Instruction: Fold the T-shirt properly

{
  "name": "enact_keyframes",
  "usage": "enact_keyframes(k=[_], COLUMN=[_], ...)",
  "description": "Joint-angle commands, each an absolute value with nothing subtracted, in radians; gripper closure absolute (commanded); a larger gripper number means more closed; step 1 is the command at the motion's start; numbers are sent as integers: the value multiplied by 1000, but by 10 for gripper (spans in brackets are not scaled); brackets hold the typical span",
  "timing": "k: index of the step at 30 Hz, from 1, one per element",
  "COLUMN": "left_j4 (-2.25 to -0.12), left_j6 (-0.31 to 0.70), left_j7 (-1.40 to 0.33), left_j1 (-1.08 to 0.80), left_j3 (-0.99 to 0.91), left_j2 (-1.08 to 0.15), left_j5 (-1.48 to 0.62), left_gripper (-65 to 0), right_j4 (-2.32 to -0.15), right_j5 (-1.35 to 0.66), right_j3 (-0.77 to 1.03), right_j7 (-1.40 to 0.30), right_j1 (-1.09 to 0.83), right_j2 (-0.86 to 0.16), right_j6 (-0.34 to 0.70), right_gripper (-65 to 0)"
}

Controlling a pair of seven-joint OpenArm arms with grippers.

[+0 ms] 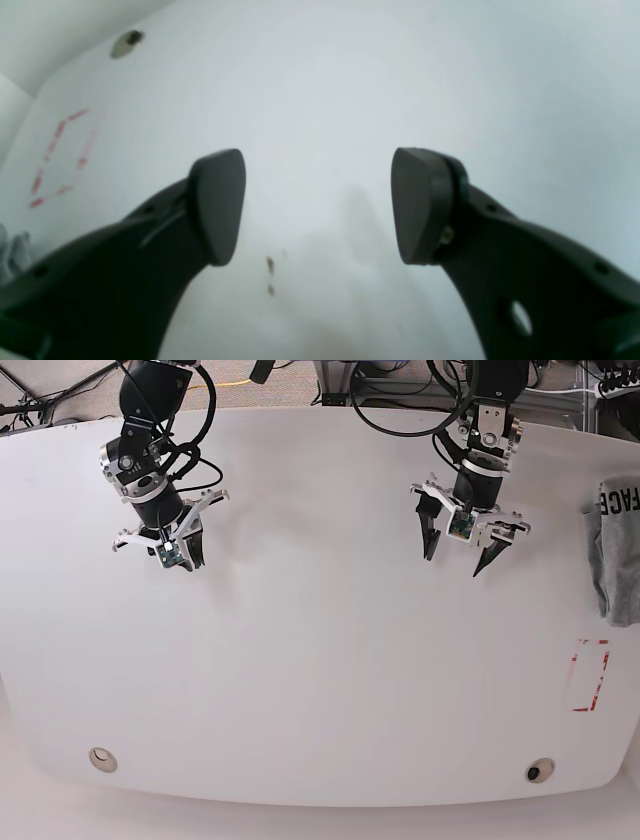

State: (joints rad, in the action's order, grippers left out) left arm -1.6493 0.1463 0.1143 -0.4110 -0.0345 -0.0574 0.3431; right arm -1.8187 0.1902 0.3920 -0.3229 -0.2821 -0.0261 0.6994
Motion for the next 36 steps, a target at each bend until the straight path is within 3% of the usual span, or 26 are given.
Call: enact_keyframes(k=[1,12,19,28,36], left_j4=[-1696,-1913,-1980,-1923,-1662], left_j6=[142,142,142,142,140], left_j7=[145,145,145,145,145], left_j1=[-456,-803,-1007,-1182,-1124], left_j3=[-33,-31,-30,-33,-19], left_j2=[-61,-59,-59,-61,-140], left_j5=[332,329,328,292,81], left_gripper=[-421,-421,-421,-421,-421], right_j4=[-1836,-1844,-1876,-1876,-1616], right_j5=[177,10,-73,-156,-162], right_j3=[394,395,389,386,300], right_j7=[-249,-28,33,65,124], right_j1=[-332,-687,-886,-1092,-1084], right_j2=[-28,-2,1,1,-2], right_j6=[698,567,553,556,555], right_gripper=[-81,-79,-79,-79,-79])
